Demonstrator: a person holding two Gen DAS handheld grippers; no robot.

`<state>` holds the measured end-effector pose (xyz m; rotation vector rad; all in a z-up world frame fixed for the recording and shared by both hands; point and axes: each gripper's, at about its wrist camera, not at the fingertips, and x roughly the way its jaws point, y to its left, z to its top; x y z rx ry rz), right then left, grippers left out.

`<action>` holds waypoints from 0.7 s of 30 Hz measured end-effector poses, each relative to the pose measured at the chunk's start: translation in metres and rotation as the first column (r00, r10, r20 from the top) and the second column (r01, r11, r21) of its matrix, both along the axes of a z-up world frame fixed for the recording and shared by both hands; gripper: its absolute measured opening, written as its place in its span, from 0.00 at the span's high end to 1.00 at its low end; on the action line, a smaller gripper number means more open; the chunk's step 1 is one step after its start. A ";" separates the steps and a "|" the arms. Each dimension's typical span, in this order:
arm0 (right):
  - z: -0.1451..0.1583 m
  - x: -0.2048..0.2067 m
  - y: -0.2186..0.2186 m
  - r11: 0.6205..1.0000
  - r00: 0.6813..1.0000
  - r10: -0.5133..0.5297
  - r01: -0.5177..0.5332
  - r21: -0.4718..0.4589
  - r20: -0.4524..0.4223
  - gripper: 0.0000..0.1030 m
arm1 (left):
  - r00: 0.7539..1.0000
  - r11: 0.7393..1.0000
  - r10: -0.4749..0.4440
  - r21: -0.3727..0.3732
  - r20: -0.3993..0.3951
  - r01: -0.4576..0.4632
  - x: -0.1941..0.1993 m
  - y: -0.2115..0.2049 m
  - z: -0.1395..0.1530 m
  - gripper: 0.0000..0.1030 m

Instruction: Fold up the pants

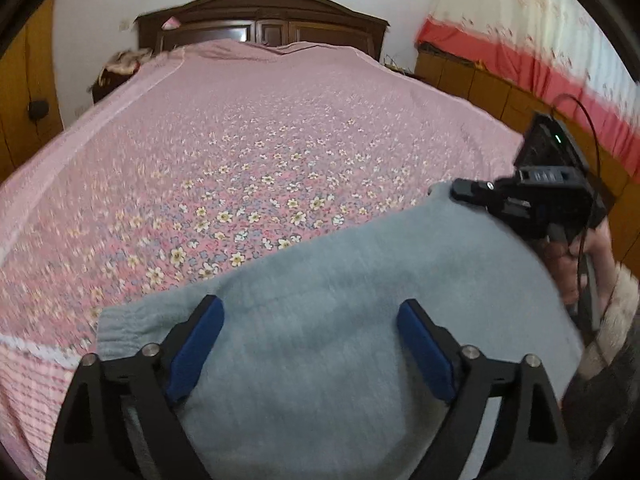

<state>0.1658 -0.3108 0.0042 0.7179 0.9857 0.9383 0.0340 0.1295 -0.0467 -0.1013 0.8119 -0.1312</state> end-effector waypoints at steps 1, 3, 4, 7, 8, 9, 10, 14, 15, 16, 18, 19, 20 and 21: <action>-0.003 -0.004 0.000 1.000 1.000 0.010 -0.010 -0.029 0.016 0.97 | 1.000 1.000 0.013 -0.025 -0.002 -0.013 0.000 0.003 0.002 0.05; -0.015 -0.012 0.000 0.998 1.000 0.010 -0.008 -0.064 0.028 1.00 | 1.000 0.999 0.015 -0.048 0.002 -0.015 -0.001 0.003 0.005 0.01; -0.016 -0.015 -0.002 0.998 1.000 -0.004 0.006 -0.058 0.030 1.00 | 1.000 0.998 0.008 -0.056 0.002 -0.008 0.003 0.000 0.010 0.00; 0.001 -0.029 -0.001 0.995 0.998 -0.047 0.050 -0.084 0.035 0.96 | 1.000 0.997 -0.009 -0.077 -0.004 0.009 0.004 0.006 0.015 0.00; 0.007 -0.037 -0.002 0.996 0.998 -0.051 0.055 -0.075 0.046 0.96 | 1.000 0.996 -0.016 -0.093 -0.001 0.016 0.004 0.009 0.014 0.00; 0.014 -0.049 -0.002 0.997 0.997 -0.055 0.058 -0.045 0.061 0.96 | 1.000 0.994 -0.011 -0.112 -0.003 0.011 0.005 0.013 0.014 0.00; 0.019 -0.062 0.000 0.997 0.995 -0.067 0.069 -0.023 0.075 0.96 | 1.000 0.992 -0.006 -0.130 0.000 0.006 0.002 0.017 0.014 0.00; -0.002 -0.087 0.006 0.983 0.991 -0.094 0.107 -0.148 0.091 1.00 | 1.000 0.984 0.020 -0.178 0.024 -0.016 -0.001 0.025 0.017 0.01; -0.009 -0.088 0.007 0.981 0.993 -0.088 0.101 -0.168 0.080 1.00 | 0.999 0.986 0.019 -0.168 0.028 -0.014 -0.003 0.023 0.016 0.01; -0.010 -0.090 0.002 0.983 0.991 -0.106 0.116 -0.143 0.076 1.00 | 0.999 0.987 0.018 -0.159 0.030 -0.013 -0.003 0.023 0.016 0.01; 0.002 -0.096 0.004 0.980 0.989 -0.127 0.137 -0.147 0.073 0.99 | 0.999 0.992 0.013 -0.128 0.034 -0.008 -0.004 0.018 0.015 0.01; 0.010 -0.102 0.004 0.980 0.988 -0.128 0.141 -0.143 0.091 0.97 | 0.999 0.993 0.012 -0.118 0.033 -0.008 -0.004 0.016 0.015 0.01; 0.015 -0.107 0.003 0.982 0.987 -0.124 0.137 -0.132 0.107 0.97 | 0.999 0.994 0.011 -0.107 0.035 -0.007 -0.005 0.014 0.015 0.01; 0.017 -0.113 0.003 0.983 0.985 -0.121 0.136 -0.123 0.121 0.97 | 0.999 0.995 0.010 -0.102 0.040 -0.006 -0.005 0.013 0.016 0.01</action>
